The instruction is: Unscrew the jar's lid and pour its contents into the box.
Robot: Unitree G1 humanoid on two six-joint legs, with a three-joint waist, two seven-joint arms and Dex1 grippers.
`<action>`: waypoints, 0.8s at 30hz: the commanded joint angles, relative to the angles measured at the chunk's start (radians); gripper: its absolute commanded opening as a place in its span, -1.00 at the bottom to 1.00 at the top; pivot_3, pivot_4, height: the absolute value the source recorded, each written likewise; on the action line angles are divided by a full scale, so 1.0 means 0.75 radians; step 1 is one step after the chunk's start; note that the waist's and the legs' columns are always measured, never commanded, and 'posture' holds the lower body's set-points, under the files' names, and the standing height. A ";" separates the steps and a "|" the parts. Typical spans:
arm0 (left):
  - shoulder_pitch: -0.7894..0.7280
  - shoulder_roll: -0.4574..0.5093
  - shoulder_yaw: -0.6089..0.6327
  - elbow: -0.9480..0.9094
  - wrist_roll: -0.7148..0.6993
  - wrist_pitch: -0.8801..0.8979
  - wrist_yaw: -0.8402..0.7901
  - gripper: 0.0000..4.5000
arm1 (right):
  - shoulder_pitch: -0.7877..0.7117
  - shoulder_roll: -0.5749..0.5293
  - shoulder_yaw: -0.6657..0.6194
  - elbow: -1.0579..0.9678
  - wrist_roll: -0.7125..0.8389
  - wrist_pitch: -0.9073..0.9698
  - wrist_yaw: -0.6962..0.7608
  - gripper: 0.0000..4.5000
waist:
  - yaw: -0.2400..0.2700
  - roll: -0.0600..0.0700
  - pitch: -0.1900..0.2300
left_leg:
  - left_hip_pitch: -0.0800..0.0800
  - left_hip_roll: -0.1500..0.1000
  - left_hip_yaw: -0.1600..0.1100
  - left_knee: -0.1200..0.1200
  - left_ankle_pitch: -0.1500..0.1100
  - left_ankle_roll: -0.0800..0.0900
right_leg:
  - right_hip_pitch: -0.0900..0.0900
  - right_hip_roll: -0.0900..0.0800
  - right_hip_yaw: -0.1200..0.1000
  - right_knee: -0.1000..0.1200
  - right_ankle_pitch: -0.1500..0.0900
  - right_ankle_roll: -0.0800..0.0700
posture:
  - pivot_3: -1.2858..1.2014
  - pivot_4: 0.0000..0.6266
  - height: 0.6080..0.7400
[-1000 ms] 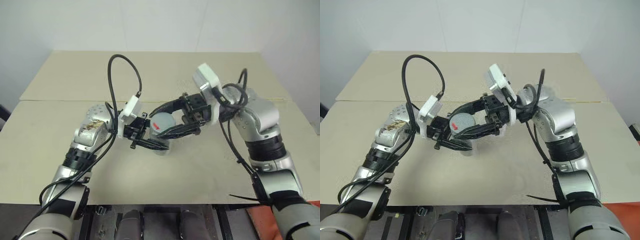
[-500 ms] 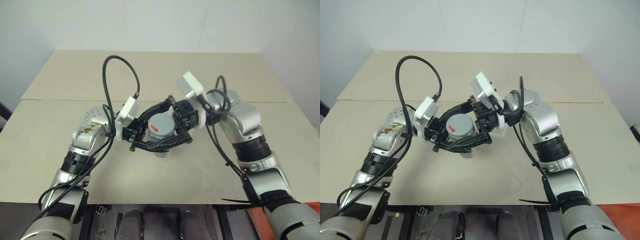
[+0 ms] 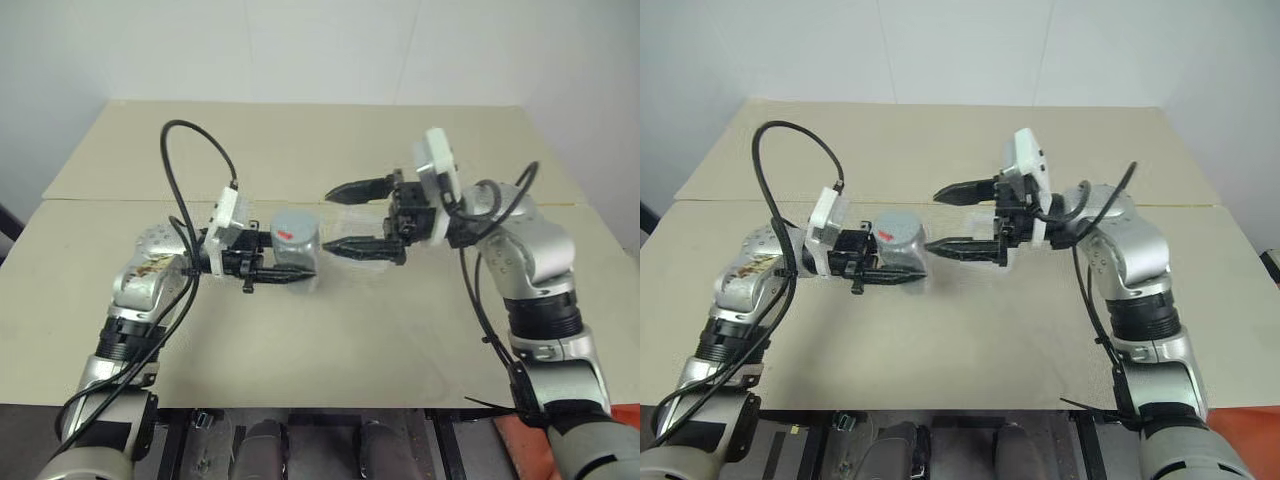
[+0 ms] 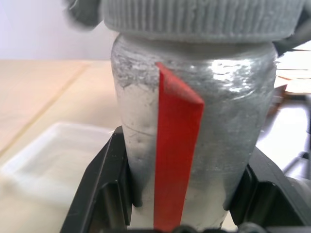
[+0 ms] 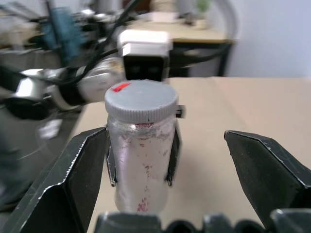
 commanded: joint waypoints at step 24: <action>0.018 -0.181 0.017 -0.094 0.113 -0.013 0.519 -0.08 | -0.042 0.296 0.190 -0.386 -0.244 0.357 -0.944 0.98 | -0.002 0.000 0.000 | 0.000 -0.001 0.000 -0.001 0.000 0.000 | -0.001 -0.001 0.000 0.001 0.000 0.000 | 0.03 -0.52 1.00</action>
